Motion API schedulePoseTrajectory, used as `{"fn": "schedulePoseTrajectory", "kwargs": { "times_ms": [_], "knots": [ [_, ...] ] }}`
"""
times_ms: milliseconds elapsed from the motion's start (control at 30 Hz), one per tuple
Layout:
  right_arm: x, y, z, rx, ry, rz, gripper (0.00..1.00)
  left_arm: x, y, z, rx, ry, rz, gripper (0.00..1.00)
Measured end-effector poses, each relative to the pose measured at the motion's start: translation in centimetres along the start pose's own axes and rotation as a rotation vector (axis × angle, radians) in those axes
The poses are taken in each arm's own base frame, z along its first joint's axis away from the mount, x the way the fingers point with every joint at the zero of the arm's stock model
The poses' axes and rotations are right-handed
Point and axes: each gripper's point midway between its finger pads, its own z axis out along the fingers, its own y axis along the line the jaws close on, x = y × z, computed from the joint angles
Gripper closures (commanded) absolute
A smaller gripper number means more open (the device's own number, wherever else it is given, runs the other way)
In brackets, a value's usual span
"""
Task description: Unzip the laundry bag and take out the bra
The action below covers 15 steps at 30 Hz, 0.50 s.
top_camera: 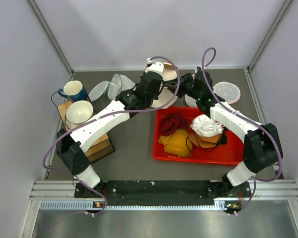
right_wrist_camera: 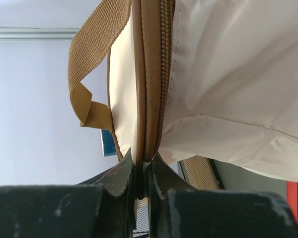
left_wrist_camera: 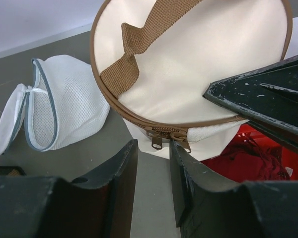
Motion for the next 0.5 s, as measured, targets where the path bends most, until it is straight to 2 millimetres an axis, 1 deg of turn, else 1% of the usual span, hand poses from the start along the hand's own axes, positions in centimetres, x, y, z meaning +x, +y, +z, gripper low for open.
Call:
{"fn": "schedulePoseTrajectory", "kwargs": {
  "times_ms": [33,133,367,400,433,500],
  "knots": [
    [-0.03,-0.01,0.00,0.000,-0.001,0.000,1.00,0.17,-0.06,0.15,-0.001,0.004,0.005,0.61],
    [-0.21,-0.04,-0.02,0.001,-0.004,0.000,1.00,0.38,-0.13,0.29,-0.001,0.014,0.012,0.64],
    [-0.19,-0.02,-0.02,0.000,-0.003,0.001,1.00,0.36,-0.38,0.29,0.012,0.015,0.009,0.78],
    [-0.19,-0.02,-0.02,0.000,-0.003,0.000,1.00,0.36,-0.41,0.29,0.013,0.015,0.009,0.80],
    [-0.18,-0.02,-0.03,0.000,-0.003,0.000,1.00,0.34,-0.43,0.29,0.014,0.015,0.009,0.89],
    [-0.18,-0.02,-0.03,0.000,-0.003,0.000,1.00,0.32,-0.46,0.29,0.016,0.014,0.007,0.98]
  ]
}}
